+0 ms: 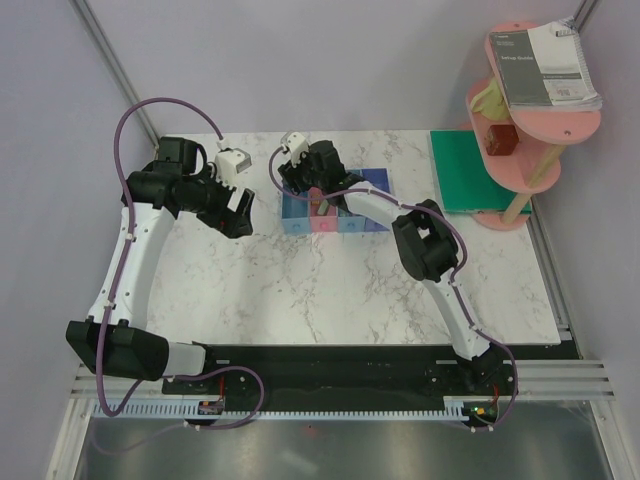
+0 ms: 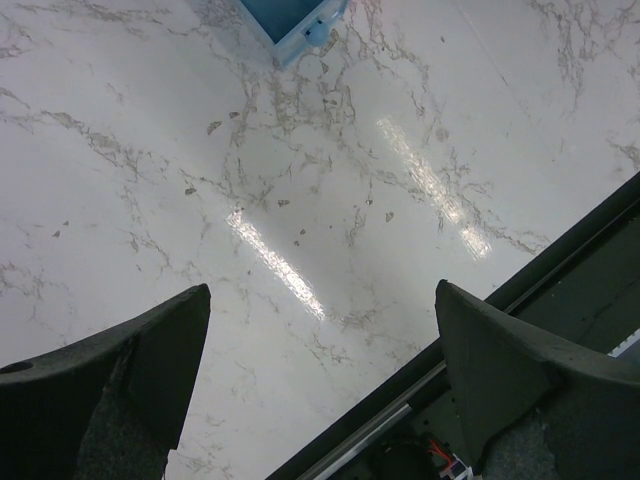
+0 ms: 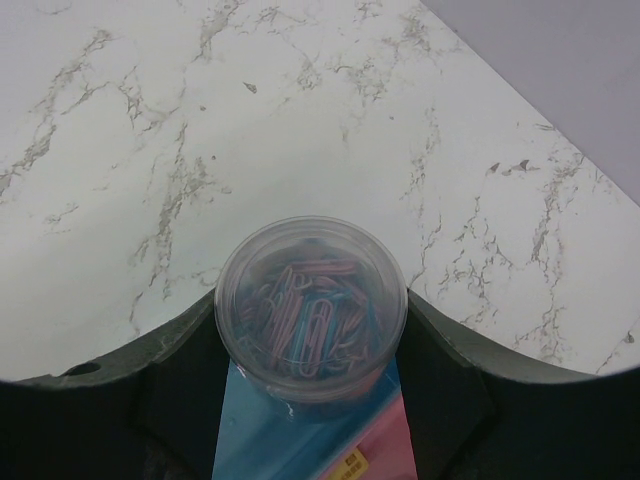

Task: Sort the stationery into containers
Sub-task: Place the stationery in the storage box.

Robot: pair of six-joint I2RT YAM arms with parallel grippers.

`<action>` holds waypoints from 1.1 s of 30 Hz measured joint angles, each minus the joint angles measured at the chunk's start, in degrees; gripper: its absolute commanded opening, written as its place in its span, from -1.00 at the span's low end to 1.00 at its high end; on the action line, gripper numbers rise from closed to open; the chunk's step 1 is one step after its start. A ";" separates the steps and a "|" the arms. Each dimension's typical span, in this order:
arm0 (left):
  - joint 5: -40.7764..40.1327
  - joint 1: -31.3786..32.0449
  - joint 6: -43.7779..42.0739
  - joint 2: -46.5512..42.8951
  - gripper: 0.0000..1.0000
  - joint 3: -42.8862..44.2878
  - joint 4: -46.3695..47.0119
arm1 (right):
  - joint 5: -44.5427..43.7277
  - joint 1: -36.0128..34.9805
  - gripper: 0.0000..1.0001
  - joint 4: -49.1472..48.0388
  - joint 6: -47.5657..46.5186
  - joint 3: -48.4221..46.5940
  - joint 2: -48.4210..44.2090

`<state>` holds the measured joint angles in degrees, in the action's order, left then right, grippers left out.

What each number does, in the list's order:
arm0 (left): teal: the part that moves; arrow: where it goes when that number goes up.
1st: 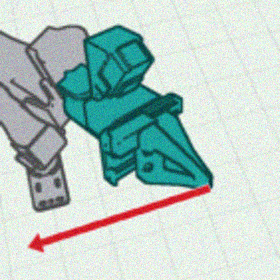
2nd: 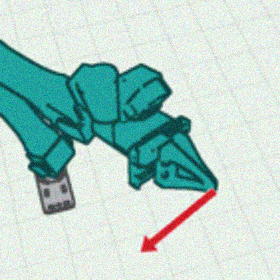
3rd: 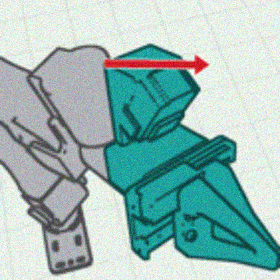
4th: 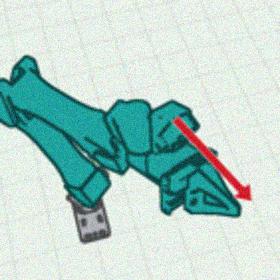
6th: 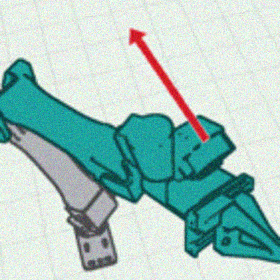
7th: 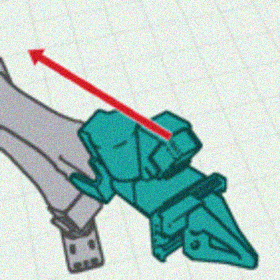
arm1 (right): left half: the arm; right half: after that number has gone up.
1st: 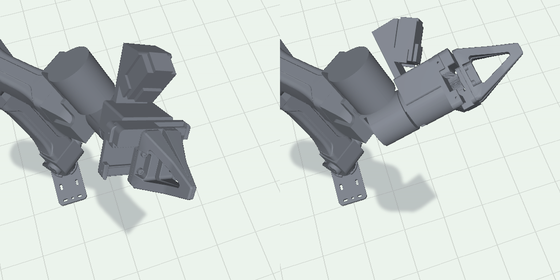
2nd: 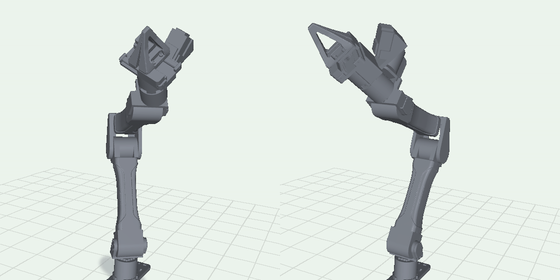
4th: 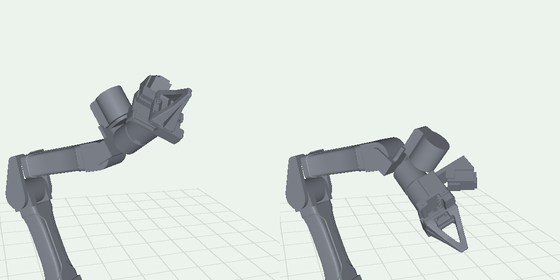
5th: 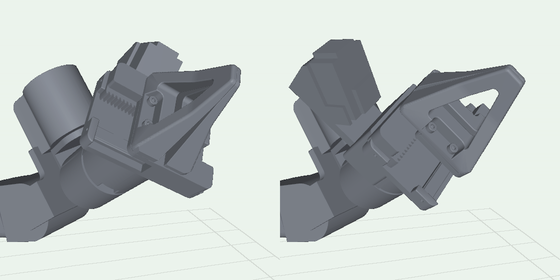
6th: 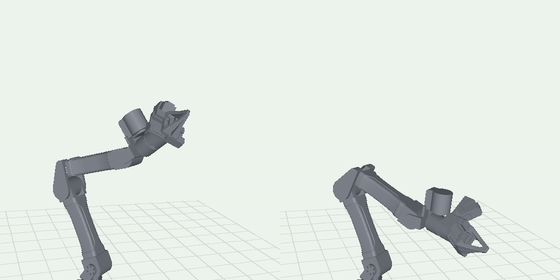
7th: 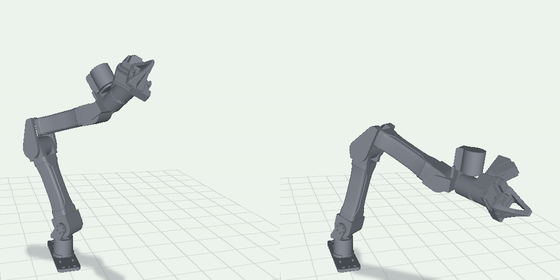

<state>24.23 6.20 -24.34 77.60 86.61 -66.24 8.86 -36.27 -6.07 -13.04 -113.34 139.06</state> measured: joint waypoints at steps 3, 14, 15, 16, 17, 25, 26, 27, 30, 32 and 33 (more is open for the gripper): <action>0.00 -0.02 0.00 0.00 0.99 0.00 -0.04 | -0.04 -0.17 -1.00 -0.90 0.87 0.00 0.28; 0.09 -0.02 0.00 0.02 0.99 0.00 -0.11 | -1.51 -0.37 -0.10 -4.46 2.16 2.45 0.31; 0.09 -0.02 0.00 0.02 0.99 0.00 -0.11 | -1.62 -0.37 -0.07 -4.90 2.19 2.69 0.31; 0.09 -0.02 0.00 0.02 0.99 0.00 -0.09 | -1.70 -0.37 0.01 -5.31 2.27 2.89 0.28; 0.11 -0.02 0.00 0.02 0.99 0.00 -0.09 | -1.70 -0.37 0.05 -5.77 2.29 3.13 0.28; 0.35 -0.02 0.00 0.04 0.99 0.00 -0.11 | -2.38 -0.55 0.42 -6.91 2.25 4.04 0.07; 0.37 -0.02 0.00 0.04 0.99 0.00 -0.09 | -2.51 -0.59 0.43 -7.04 2.23 4.17 -0.04; 0.37 -0.02 0.00 0.04 0.99 0.00 -0.11 | -2.62 -0.61 0.49 -7.06 2.23 4.28 -0.15; 0.52 -0.02 0.00 0.04 0.99 0.00 -0.11 | -3.21 -0.63 0.70 -7.08 1.92 5.05 -0.72; 0.85 -0.02 0.00 0.04 0.99 0.00 -0.09 | -3.89 -0.63 0.73 -7.19 1.68 5.44 -1.14; 1.05 -0.02 0.00 0.09 0.99 0.00 -0.09 | -4.26 -0.63 0.74 -7.17 1.57 5.70 -1.31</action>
<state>25.28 6.17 -24.34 77.69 86.61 -66.32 4.60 -36.91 -13.23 -11.46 -107.63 137.75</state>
